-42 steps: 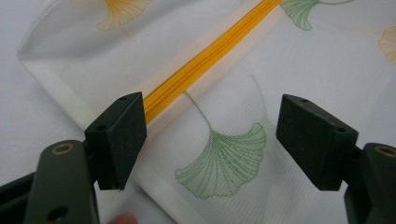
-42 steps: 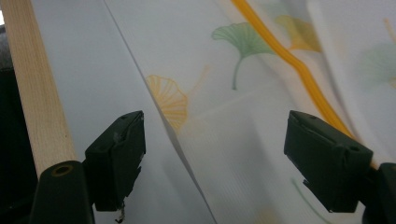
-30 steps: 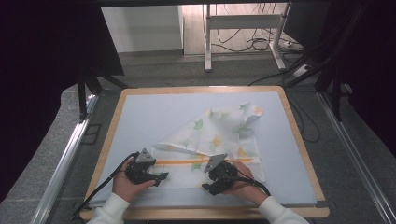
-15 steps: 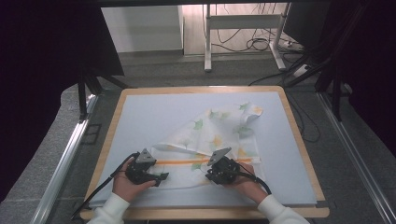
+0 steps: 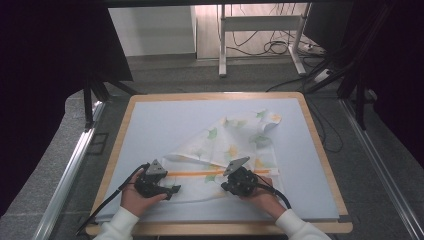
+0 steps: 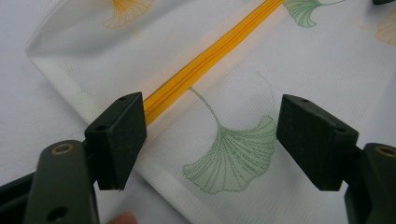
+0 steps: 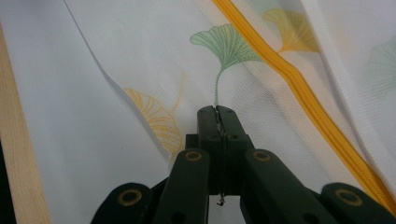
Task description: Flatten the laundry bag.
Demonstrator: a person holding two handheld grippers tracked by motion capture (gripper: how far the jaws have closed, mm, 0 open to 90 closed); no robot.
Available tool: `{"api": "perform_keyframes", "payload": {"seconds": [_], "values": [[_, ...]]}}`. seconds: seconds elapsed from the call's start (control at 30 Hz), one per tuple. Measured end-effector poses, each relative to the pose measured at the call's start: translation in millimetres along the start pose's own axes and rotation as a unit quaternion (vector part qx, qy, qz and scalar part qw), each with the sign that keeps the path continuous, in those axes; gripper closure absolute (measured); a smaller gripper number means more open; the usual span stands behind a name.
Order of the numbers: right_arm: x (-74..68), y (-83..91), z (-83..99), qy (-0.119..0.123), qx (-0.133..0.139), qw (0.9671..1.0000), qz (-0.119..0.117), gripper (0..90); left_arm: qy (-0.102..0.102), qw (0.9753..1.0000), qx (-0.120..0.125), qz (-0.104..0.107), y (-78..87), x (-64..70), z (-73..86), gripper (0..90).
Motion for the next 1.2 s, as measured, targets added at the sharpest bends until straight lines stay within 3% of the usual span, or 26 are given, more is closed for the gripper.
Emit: {"api": "perform_keyframes", "payload": {"seconds": [0.23,0.47,0.9,0.93,0.97,1.03,1.07,1.1,1.2], "values": [[-11.9,9.2,-4.4,0.002,0.013,0.9998,-0.018,89.6,0.000,0.9999,0.014,-0.004,3.6,-1.0,-3.8,24.6],[-39.2,24.0,1.4,0.012,0.015,0.9988,-0.044,89.6,0.005,0.9996,0.027,-0.003,6.7,0.5,-6.8,24.6],[-44.4,20.1,13.9,0.011,0.002,0.9982,-0.059,89.2,-0.001,0.9998,0.022,0.005,2.9,8.5,-7.0,26.5],[-43.9,20.1,14.5,0.011,0.007,0.9978,-0.065,82.3,-0.006,0.9997,0.022,0.008,2.5,11.6,-8.1,28.5],[-43.9,20.1,14.5,0.011,0.007,0.9978,-0.065,82.3,-0.006,0.9997,0.022,0.008,2.5,11.6,-8.1,31.4],[-41.5,21.7,12.6,0.010,0.019,0.9981,-0.058,68.9,-0.015,0.9996,0.021,0.011,1.9,14.7,-9.1,34.0],[-39.6,23.2,11.3,0.005,0.023,0.9983,-0.053,68.3,-0.018,0.9996,0.020,0.012,1.2,16.4,-9.5,37.3],[-32.9,25.5,9.2,-0.002,0.037,0.9985,-0.041,63.6,-0.023,0.9994,0.018,0.015,-0.4,19.5,-10.7,46.2],[-25.3,26.4,10.0,-0.013,0.039,0.9989,-0.020,60.6,-0.023,0.9994,0.018,0.020,-2.4,22.0,-13.3,58.0]]}}
Point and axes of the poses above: each handheld gripper's, and its own axes: y roughly backward along the jaws, z roughly out of its underside, x roughly to its right, the point moved 8 cm from there along -y, roughly forward along the jaws, and after that the axes turned 15 degrees about x, right-handed, at the moved point
